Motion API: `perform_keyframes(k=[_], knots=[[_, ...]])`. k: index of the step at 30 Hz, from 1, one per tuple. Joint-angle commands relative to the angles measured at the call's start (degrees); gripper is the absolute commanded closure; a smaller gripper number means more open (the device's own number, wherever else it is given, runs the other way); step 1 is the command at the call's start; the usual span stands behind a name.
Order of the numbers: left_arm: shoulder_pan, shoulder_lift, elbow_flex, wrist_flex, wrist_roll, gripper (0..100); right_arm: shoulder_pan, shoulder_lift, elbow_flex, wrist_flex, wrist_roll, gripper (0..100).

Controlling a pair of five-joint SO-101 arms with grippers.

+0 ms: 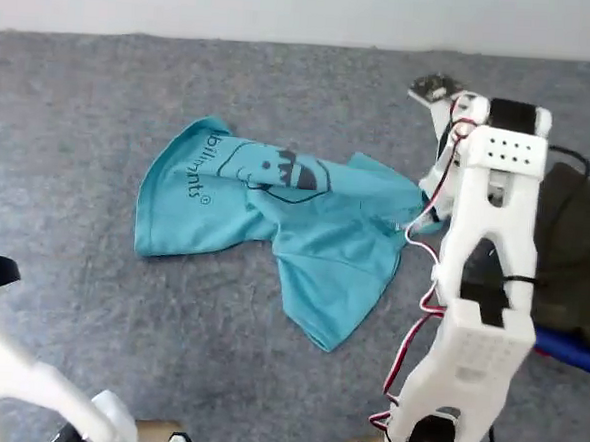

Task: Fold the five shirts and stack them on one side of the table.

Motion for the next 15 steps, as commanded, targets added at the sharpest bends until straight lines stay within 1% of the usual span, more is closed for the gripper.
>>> perform_keyframes(k=[1,8,10,15], knots=[[1.6,-1.1,-0.2,-0.4,-0.3,71,0.5,-7.7,2.0,2.3,0.7,69.1],[5.1,-1.2,-0.1,-0.6,-0.2,71,0.3,-16.9,2.0,2.2,-0.1,69.1],[5.3,-1.2,-0.1,-0.6,-0.1,71,0.1,-18.9,2.5,2.3,-2.1,69.2],[5.3,-1.0,-0.1,-0.6,0.0,71,-4.8,-21.7,12.1,2.1,-4.6,69.2]])
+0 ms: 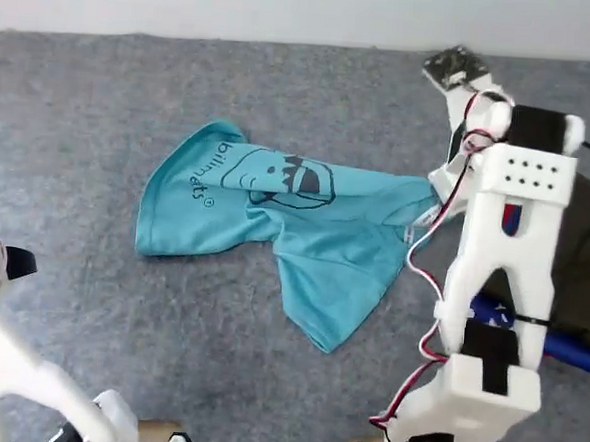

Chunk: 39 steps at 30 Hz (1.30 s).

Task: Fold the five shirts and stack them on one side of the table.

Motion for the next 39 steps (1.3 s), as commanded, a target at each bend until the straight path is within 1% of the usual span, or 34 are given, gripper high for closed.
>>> perform_keyframes(k=[1,6,10,12,15,17,19,22,29,33,36,39], knots=[[0.4,-1.0,-0.1,-0.6,0.0,71,-4.5,-3.5,4.6,1.9,-3.3,69.2],[0.2,-1.0,-0.1,-0.6,0.0,71,-10.9,-0.7,4.7,-4.2,-15.5,69.2],[0.0,-1.1,-0.1,-0.5,0.0,71,-14.9,1.5,4.7,-9.3,-19.5,69.2],[0.0,-1.2,-0.1,-0.4,0.0,71,-16.2,1.5,4.7,-8.3,-19.7,69.2],[0.0,-1.2,-0.1,-0.4,0.0,71,-18.4,0.5,4.7,-1.7,-19.5,69.2],[0.0,-1.2,-0.1,-0.4,0.0,71,-20.3,0.3,5.3,2.5,-17.6,69.2],[0.0,-1.1,-0.1,-0.4,0.0,71,-21.3,-0.7,8.5,2.3,-15.4,69.2],[0.0,-1.1,-0.1,-0.4,0.0,71,-23.3,-3.5,15.8,2.3,-12.7,69.3],[0.0,-1.2,-0.1,-0.4,0.0,71,-30.3,-13.8,41.4,1.5,-9.1,69.3],[0.0,-1.2,-0.1,-0.4,0.1,71,-36.0,-17.7,51.9,-4.3,-10.7,69.3],[0.0,-1.2,-0.1,-0.4,0.1,71,-40.0,-18.5,57.9,-10.7,-11.9,69.3],[0.0,-1.2,-0.1,-0.4,0.1,71,-42.4,-18.4,62.2,-18.1,-11.9,69.3]])
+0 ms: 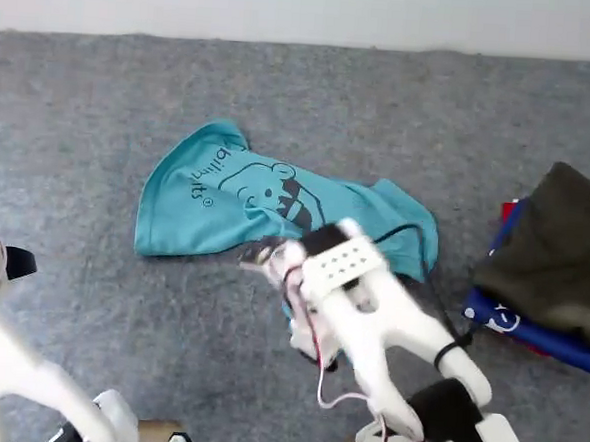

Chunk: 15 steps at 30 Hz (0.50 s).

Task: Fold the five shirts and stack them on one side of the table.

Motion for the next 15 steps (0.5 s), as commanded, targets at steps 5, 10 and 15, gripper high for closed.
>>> perform_keyframes(k=[5,10,15], knots=[[0.0,-1.3,1.5,-0.6,0.1,71,-2.2,-2.4,8.4,-17.4,-0.3,69.3],[-0.1,-1.3,3.5,-0.7,0.0,71,0.4,-2.4,12.5,-25.1,-0.2,71.2],[-0.1,-1.3,3.6,-0.7,0.0,71,3.8,0.5,12.5,-29.8,4.6,83.3]])
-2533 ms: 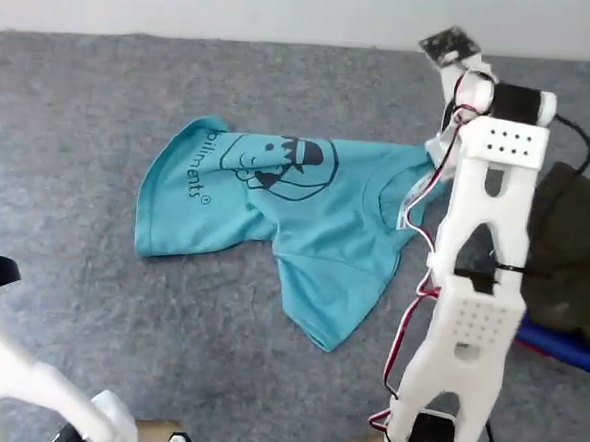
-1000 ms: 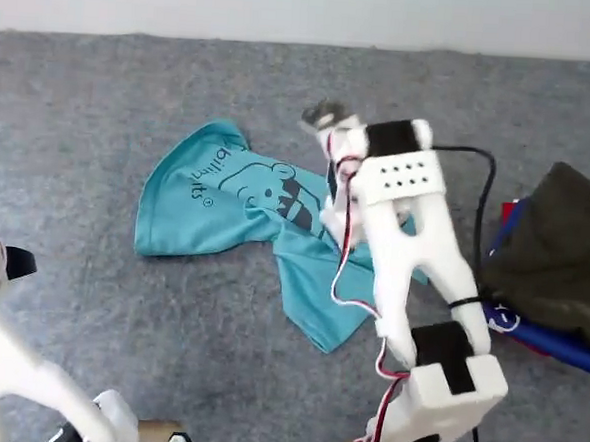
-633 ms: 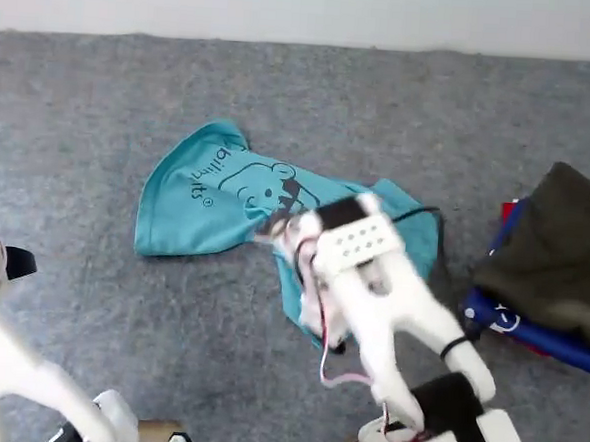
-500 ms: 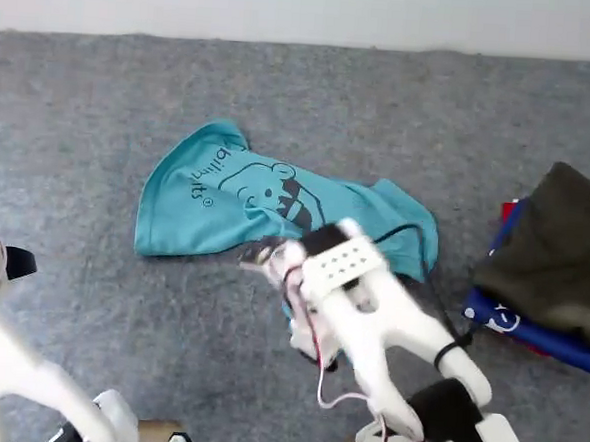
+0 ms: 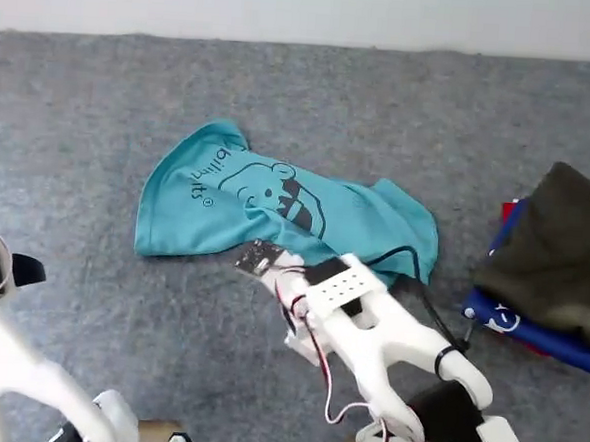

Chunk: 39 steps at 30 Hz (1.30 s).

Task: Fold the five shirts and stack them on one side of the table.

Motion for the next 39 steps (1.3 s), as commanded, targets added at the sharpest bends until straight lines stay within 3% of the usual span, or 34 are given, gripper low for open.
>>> perform_keyframes(k=[1,7,12,21,28,36,39], knots=[[0.0,-1.3,-0.2,-0.7,0.0,71,1.5,1.7,-0.6,-2.8,5.6,85.2],[0.0,-1.3,-0.1,-0.7,0.0,71,1.3,10.9,-9.0,1.5,7.8,98.8],[0.0,-1.3,-0.1,-0.7,0.0,71,2.2,15.3,-14.9,6.4,7.9,98.9],[1.1,-1.3,-0.4,-0.7,-0.3,71,10.0,2.4,-28.7,23.3,14.2,98.8],[11.1,-0.8,0.2,-2.5,0.1,71,21.1,-7.5,-39.1,32.7,20.7,98.8],[29.1,2.2,10.3,-14.9,0.0,71,33.1,-13.0,-41.8,33.6,21.7,98.8],[32.6,9.3,9.2,-15.1,0.0,71,37.8,-15.0,-41.8,33.4,21.7,98.8]])
